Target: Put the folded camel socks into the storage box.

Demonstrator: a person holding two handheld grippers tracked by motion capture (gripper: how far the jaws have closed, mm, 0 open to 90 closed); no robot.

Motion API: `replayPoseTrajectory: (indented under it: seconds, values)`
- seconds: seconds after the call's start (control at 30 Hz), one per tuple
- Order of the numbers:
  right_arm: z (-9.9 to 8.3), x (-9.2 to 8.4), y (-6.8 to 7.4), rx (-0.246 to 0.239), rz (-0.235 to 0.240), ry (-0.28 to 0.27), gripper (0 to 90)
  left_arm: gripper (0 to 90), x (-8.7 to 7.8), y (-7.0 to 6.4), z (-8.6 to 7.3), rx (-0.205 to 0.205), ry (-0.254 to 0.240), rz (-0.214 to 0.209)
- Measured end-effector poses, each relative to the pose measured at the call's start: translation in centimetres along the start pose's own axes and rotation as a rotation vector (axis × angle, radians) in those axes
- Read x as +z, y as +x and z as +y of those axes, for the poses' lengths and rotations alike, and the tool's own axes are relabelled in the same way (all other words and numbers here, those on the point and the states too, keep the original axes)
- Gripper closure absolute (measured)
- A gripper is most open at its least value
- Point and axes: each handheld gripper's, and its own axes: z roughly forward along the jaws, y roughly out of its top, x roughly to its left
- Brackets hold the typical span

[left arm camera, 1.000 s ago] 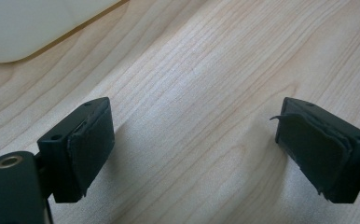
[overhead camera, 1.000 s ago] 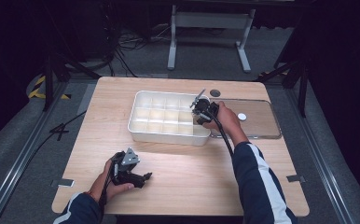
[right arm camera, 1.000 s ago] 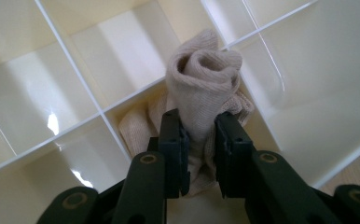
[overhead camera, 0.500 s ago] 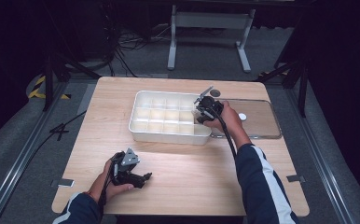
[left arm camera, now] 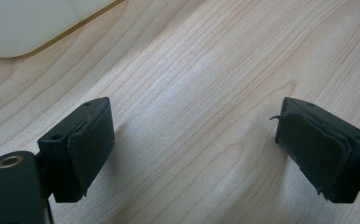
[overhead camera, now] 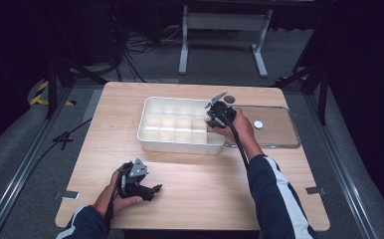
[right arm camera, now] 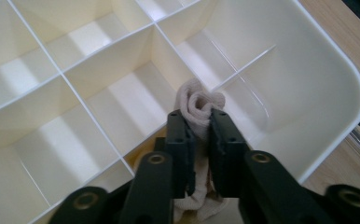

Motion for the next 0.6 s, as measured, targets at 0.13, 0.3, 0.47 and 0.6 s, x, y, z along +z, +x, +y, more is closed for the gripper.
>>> replayPoseTrajectory:
  seconds: [0.13, 0.3, 0.47, 0.6]
  values:
    - [-0.06, 0.07, -0.17, 0.018, 0.000, 0.014, 81.9, 11.8, 0.01, 0.01, 0.00, 0.000, -0.001, 0.000]
    - [-0.16, 0.24, 0.19, -0.003, 0.039, 0.056, 82.4, 11.9, 0.00, 0.00, 0.00, 0.000, 0.000, 0.000]
    - [-0.20, 0.52, 0.19, 0.025, 0.038, 0.071, 82.5, 11.9, -0.01, 0.01, 0.00, 0.002, 0.002, 0.001]
    - [-0.42, 0.89, 0.07, 0.037, 0.057, 0.084, 82.7, 11.9, -0.01, 0.02, 0.00, 0.003, 0.002, 0.000]
